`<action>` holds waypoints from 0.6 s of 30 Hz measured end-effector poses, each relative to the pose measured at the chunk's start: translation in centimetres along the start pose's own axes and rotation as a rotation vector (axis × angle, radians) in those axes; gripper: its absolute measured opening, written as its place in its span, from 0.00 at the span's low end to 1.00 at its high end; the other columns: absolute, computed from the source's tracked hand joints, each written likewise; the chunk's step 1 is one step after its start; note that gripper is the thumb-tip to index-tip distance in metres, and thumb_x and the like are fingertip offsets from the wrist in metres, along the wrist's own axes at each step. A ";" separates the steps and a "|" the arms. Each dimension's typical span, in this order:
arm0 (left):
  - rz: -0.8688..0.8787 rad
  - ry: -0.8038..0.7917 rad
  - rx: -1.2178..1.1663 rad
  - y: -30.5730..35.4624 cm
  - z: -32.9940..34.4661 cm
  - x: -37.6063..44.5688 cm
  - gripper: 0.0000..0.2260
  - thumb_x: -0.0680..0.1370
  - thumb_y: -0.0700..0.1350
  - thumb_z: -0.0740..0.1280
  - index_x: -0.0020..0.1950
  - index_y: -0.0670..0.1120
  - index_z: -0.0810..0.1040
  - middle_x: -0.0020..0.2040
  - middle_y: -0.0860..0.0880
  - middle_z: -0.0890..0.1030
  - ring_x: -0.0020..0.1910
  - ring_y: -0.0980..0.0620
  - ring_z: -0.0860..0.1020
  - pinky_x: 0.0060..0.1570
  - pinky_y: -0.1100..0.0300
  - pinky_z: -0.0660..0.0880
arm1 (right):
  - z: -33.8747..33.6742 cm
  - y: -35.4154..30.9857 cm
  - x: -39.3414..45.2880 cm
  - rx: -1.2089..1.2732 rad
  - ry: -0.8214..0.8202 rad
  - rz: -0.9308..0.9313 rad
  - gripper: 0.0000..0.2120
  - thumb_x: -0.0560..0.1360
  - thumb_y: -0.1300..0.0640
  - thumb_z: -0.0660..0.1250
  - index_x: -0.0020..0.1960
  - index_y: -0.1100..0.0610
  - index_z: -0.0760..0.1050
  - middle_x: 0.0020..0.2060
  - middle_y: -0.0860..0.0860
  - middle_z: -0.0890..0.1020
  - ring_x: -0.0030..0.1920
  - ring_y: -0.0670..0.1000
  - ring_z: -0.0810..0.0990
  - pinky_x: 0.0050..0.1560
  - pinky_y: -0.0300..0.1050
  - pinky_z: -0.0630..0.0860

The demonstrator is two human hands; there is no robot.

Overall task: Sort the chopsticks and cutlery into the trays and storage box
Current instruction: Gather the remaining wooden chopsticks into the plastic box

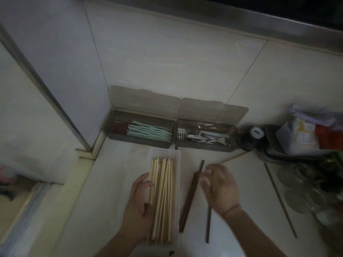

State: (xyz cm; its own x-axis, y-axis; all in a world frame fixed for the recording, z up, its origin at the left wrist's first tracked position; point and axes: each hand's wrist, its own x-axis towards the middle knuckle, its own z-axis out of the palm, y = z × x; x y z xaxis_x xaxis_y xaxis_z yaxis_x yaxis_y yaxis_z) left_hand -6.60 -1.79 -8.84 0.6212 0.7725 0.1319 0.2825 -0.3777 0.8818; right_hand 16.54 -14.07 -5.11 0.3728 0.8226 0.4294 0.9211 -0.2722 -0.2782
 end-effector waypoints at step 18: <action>-0.032 -0.023 0.046 0.9 -0.3 -0.3 0.35 0.63 0.31 0.57 0.61 0.63 0.65 0.73 0.57 0.64 0.72 0.61 0.64 0.65 0.74 0.60 | -1.1 11.1 2.4 -0.497 -1.053 0.071 0.29 0.82 0.47 0.50 0.78 0.52 0.43 0.77 0.46 0.40 0.76 0.49 0.35 0.74 0.52 0.41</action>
State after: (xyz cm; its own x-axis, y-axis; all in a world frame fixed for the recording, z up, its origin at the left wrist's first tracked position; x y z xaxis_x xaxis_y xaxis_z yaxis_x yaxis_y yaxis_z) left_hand -6.75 -2.20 -7.93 0.6280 0.7726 0.0934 0.3352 -0.3768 0.8635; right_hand 27.79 -15.69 -6.21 0.3628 0.7421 -0.5636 0.9314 -0.3079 0.1941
